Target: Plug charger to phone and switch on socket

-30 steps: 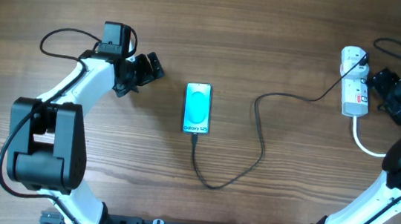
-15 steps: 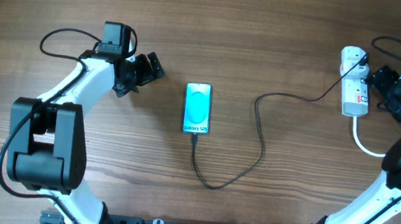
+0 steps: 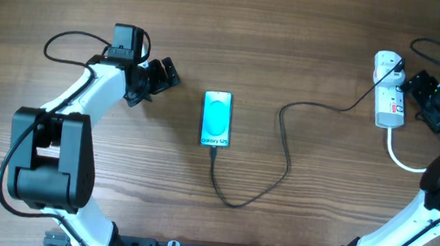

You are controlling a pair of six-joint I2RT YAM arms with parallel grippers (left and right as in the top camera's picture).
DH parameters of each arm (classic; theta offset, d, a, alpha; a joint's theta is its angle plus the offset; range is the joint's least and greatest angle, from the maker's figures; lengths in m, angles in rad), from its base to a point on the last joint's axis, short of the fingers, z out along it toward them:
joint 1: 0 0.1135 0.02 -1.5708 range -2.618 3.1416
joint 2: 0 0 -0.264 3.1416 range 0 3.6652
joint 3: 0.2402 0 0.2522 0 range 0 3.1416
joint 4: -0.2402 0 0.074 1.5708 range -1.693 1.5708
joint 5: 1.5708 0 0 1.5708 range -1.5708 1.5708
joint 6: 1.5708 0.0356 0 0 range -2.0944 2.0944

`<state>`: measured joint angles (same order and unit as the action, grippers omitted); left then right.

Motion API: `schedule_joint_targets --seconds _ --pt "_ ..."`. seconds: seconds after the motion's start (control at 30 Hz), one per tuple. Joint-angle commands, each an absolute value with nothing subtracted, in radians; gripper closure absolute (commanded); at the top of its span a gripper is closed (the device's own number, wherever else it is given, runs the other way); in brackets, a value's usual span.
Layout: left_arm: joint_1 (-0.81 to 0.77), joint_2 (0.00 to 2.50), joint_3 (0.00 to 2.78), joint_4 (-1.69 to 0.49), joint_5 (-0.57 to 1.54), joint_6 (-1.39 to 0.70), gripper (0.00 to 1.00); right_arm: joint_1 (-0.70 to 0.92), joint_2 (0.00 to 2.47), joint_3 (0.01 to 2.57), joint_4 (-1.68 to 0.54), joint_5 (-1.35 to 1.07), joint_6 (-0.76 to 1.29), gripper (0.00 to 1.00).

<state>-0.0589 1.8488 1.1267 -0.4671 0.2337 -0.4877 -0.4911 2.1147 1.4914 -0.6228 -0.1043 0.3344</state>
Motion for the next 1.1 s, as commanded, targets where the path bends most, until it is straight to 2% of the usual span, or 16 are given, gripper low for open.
schedule_joint_targets --seconds 0.0,0.6,0.73,0.97,1.07 --pt "-0.054 1.827 1.127 -0.467 0.238 -0.479 0.0 -0.487 2.091 1.479 -0.618 -0.102 0.315 0.0" --pt "-0.054 1.827 1.127 -0.467 0.238 -0.479 0.0 -0.405 2.128 1.478 -0.644 -0.102 0.314 0.0" --pt "-0.054 1.827 1.127 -0.467 0.238 -0.479 0.0 -0.405 2.139 1.479 -0.672 -0.001 0.314 0.0" --pt "-0.054 1.827 1.127 -0.467 0.238 -0.479 0.0 -0.426 1.893 1.504 -0.823 -0.003 0.244 0.0" --pt "-0.054 1.827 1.127 -0.467 0.238 -0.479 0.0 -0.426 1.879 1.503 -0.829 0.0 0.237 0.0"
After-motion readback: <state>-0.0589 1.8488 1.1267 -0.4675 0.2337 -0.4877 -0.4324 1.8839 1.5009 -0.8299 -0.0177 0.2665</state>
